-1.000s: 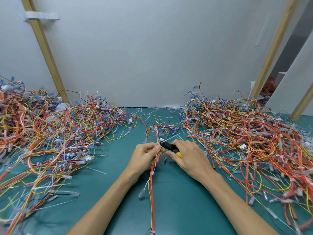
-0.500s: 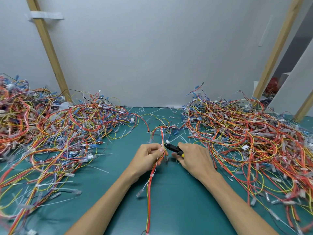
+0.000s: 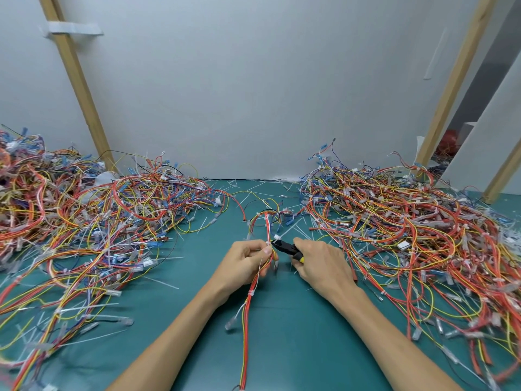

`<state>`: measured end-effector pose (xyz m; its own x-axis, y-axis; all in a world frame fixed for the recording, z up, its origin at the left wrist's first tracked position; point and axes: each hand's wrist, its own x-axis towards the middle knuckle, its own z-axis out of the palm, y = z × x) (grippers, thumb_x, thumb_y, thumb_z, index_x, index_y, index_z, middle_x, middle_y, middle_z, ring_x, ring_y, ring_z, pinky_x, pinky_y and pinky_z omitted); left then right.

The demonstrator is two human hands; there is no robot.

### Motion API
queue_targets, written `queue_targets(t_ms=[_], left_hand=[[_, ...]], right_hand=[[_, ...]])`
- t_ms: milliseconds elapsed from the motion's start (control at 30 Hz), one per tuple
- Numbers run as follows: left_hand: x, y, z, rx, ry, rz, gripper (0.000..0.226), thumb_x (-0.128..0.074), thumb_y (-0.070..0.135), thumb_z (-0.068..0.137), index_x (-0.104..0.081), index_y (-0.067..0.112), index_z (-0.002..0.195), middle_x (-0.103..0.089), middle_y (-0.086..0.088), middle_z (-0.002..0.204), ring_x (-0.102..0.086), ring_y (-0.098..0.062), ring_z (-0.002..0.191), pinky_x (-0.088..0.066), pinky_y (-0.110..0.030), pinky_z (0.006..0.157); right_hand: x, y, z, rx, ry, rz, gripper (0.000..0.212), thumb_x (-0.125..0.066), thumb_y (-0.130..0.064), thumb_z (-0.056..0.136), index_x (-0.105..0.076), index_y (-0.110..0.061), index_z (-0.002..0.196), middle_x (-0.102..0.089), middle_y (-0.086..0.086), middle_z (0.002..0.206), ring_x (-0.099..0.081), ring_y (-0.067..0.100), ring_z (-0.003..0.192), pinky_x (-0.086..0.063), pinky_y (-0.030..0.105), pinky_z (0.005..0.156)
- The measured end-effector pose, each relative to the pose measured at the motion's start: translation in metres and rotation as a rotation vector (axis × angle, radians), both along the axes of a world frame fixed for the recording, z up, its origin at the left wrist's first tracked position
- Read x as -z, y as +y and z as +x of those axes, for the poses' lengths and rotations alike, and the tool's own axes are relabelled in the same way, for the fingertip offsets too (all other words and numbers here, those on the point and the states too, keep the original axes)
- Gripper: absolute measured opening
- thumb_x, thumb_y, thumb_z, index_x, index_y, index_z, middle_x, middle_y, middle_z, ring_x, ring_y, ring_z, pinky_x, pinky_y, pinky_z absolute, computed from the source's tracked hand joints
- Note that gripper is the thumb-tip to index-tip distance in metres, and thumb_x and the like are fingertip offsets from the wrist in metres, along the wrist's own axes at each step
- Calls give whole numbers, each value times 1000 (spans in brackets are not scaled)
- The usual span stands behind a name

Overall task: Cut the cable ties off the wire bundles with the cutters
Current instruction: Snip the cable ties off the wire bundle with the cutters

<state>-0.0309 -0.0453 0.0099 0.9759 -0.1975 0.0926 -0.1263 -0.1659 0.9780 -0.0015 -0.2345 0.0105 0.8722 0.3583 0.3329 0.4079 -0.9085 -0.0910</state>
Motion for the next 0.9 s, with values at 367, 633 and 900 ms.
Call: queue_targets(t_ms=[367,633,900], left_hand=[[-3,-1,-1,5,6,5,29,-46,22,103,-62,10,83,-50,4,52,-35,-12,47,-21,-18,40],[-3,-1,-1,13,11,-8,30,-46,20,103,-62,13,79,-48,4,51,-34,-11,46,-22,-19,41],[-3,-1,-1,37,10,-29,28,-46,17,102,-62,12,79,-47,2,52,-36,-7,42,-25,-16,41]], right_hand=[[2,2,0,-8,-40,25,24,-58,-35,93,-37,-24,86,-63,-1,84,-63,30,81,-38,34,61],[7,1,2,-6,-87,21,28,-56,-40,94,-36,-24,85,-62,-2,84,-61,29,82,-32,34,59],[1,9,-6,-69,-336,31,32,-86,-27,66,-59,-16,79,-60,0,69,-57,25,63,-43,30,53]])
